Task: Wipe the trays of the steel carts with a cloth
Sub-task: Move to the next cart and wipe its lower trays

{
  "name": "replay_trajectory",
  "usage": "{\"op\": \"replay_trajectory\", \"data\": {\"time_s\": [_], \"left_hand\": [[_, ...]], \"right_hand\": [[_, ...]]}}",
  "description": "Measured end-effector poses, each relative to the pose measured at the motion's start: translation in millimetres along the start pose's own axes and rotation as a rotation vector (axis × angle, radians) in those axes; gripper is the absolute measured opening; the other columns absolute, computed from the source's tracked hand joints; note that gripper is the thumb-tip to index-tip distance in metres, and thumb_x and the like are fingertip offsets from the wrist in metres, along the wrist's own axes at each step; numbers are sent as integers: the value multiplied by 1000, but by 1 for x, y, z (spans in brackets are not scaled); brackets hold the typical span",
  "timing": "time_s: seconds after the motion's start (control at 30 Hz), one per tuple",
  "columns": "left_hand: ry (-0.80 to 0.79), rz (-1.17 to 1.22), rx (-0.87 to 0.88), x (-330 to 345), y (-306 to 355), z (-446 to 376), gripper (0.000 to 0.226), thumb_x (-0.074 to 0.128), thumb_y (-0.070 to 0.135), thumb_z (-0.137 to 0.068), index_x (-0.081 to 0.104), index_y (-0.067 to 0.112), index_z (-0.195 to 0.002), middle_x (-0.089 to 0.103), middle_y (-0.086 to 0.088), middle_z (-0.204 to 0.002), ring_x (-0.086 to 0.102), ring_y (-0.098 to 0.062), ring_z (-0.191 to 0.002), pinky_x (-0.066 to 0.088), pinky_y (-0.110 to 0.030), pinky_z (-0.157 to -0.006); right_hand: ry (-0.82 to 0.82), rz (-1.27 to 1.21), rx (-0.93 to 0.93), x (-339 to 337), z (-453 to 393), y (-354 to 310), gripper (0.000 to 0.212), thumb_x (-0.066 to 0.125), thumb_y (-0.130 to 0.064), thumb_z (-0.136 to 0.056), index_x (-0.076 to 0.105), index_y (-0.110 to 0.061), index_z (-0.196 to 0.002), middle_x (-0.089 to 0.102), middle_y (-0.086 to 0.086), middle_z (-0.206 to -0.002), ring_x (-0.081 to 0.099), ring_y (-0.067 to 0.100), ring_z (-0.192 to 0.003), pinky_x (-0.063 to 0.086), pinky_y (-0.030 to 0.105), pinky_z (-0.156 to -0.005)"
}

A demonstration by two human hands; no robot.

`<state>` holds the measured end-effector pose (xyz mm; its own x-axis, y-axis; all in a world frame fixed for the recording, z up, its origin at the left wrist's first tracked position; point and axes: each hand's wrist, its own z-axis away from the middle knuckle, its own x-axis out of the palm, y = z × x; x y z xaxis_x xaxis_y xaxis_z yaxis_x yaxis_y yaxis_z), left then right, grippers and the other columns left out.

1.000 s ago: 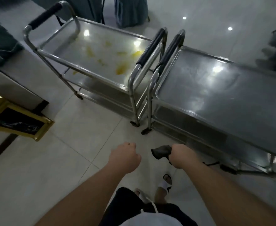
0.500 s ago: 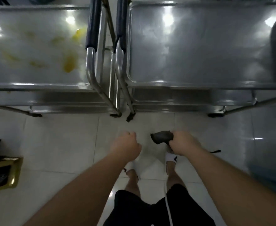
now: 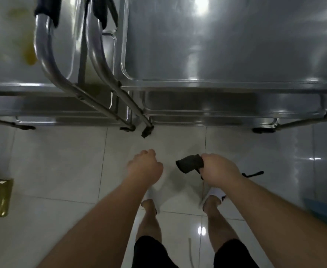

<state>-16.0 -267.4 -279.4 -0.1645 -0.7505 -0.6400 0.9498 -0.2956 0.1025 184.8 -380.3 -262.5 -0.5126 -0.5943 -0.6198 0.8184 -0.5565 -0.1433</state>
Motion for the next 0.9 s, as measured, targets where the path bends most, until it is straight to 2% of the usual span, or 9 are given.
{"op": "replay_trajectory", "data": {"time_s": [0.23,0.37,0.4,0.47,0.53,0.63,0.7,0.77,0.9], "left_hand": [[2,-25,11,55,14,-86,47,45,40,-104,47,21,-147,54,-6,-139,52,-28,-128,44,-44,-100],[88,-140,86,80,-2,-145,42,47,33,-101,51,20,-141,56,-5,-138,54,-29,-126,44,-45,-99],[121,-163,110,87,-8,-161,41,48,32,-100,52,19,-138,57,-6,-136,55,-29,-124,44,-45,-97],[171,-195,133,99,-19,-196,41,49,33,-99,53,19,-137,58,-6,-138,56,-29,-125,44,-45,-96],[204,-226,144,107,-26,-233,45,49,36,-99,52,20,-141,56,-6,-142,55,-30,-127,44,-46,-98],[276,-289,171,117,-34,-286,45,48,37,-99,54,24,-141,56,-5,-145,57,-30,-129,46,-47,-98],[316,-323,180,122,-36,-314,39,46,36,-99,55,24,-135,58,-3,-139,60,-28,-125,47,-46,-93],[342,-352,202,129,-37,-340,35,45,35,-100,54,22,-132,59,-4,-133,62,-29,-120,48,-44,-88],[470,-477,302,140,-46,-384,39,45,38,-102,56,22,-136,64,-2,-127,65,-28,-117,54,-45,-91]], "right_hand": [[54,38,-12,30,-101,28,22,47,-28,-105,60,-20,-122,66,8,-111,67,31,-98,54,41,-80],[44,-31,-74,72,-175,27,29,50,-19,-106,62,-15,-132,65,9,-128,63,28,-113,47,35,-85],[61,-11,-87,81,-192,25,28,50,-20,-106,62,-17,-131,66,8,-122,64,28,-108,49,37,-84],[162,11,-103,95,-224,19,24,50,-23,-103,62,-21,-124,62,3,-101,61,26,-86,51,38,-71],[215,-3,-124,107,-257,14,24,50,-24,-101,61,-23,-122,61,2,-98,61,26,-83,49,37,-69],[259,-13,-147,122,-308,14,28,51,-24,-102,62,-24,-127,68,4,-107,68,29,-94,55,38,-77],[245,-72,-153,124,-338,14,33,52,-26,-104,62,-25,-136,69,6,-124,68,29,-108,55,38,-90],[269,-129,-180,125,-366,12,38,53,-24,-104,60,-26,-141,64,6,-137,64,29,-117,54,44,-99],[513,-67,-293,129,-419,7,60,49,-22,-103,33,-30,-160,50,5,-153,55,32,-130,50,51,-104]]}}
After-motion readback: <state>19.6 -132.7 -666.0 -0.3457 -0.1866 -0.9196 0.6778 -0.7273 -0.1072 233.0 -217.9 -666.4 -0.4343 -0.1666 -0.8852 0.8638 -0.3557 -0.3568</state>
